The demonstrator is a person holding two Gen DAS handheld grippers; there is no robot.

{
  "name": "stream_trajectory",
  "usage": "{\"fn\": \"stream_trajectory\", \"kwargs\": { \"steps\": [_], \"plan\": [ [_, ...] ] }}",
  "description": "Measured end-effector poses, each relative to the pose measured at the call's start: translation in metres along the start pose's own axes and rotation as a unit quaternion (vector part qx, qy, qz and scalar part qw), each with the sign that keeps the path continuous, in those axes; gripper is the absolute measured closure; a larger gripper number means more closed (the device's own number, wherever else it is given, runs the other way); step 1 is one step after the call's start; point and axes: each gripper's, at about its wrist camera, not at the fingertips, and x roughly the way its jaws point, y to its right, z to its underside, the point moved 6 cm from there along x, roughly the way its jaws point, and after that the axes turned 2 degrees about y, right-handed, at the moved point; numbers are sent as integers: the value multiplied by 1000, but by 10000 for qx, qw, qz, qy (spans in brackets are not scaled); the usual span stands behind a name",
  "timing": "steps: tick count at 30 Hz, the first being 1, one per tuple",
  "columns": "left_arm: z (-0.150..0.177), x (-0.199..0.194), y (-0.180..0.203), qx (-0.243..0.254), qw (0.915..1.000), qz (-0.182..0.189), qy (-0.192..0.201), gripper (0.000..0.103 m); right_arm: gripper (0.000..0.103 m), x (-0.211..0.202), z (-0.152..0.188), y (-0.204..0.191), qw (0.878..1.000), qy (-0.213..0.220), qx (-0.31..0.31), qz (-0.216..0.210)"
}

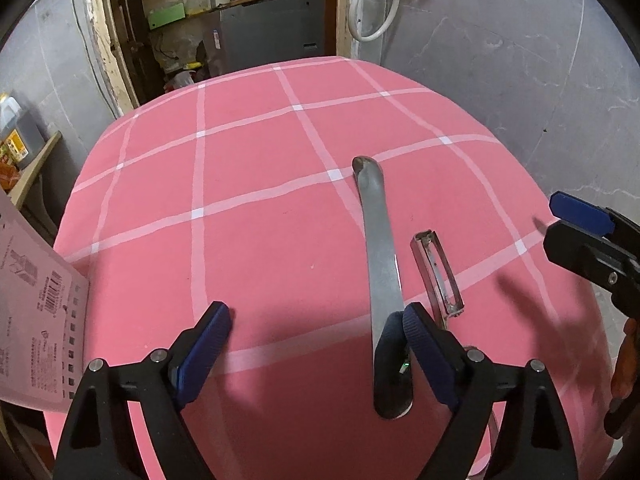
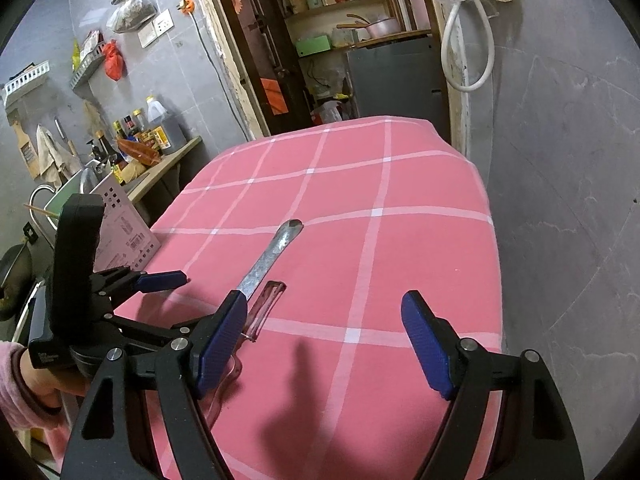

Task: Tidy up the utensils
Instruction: 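Move both tools back over the flat metal blade and the peeler, then grasp the flat metal blade with the left tool while the right tool grasps the peeler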

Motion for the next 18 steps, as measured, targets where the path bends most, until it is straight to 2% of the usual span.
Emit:
{"fn": "stream_trajectory", "kwargs": {
  "steps": [6, 8, 10, 12, 18],
  "plan": [
    [-1, 3, -1, -48, 10000, 62, -55, 16, 28, 2, 3, -3, 9999, -85, -49, 29],
    [-2, 2, -2, -88, 9999, 32, -57, 20, 28, 3, 5, -4, 9999, -137, -43, 33],
    [-4, 1, -4, -149, 9999, 20, -47, 31, 28, 5, 7, -7, 9998, -192, -65, 55],
    [-4, 0, -7, -202, 9998, 29, -61, 36, 28, 7, 10, -9, 9996, -263, -93, 88],
    [-1, -3, -11, -190, 9995, 236, -34, 37, 28, 12, 17, -16, 9984, -474, -283, 158]
  ]
}}
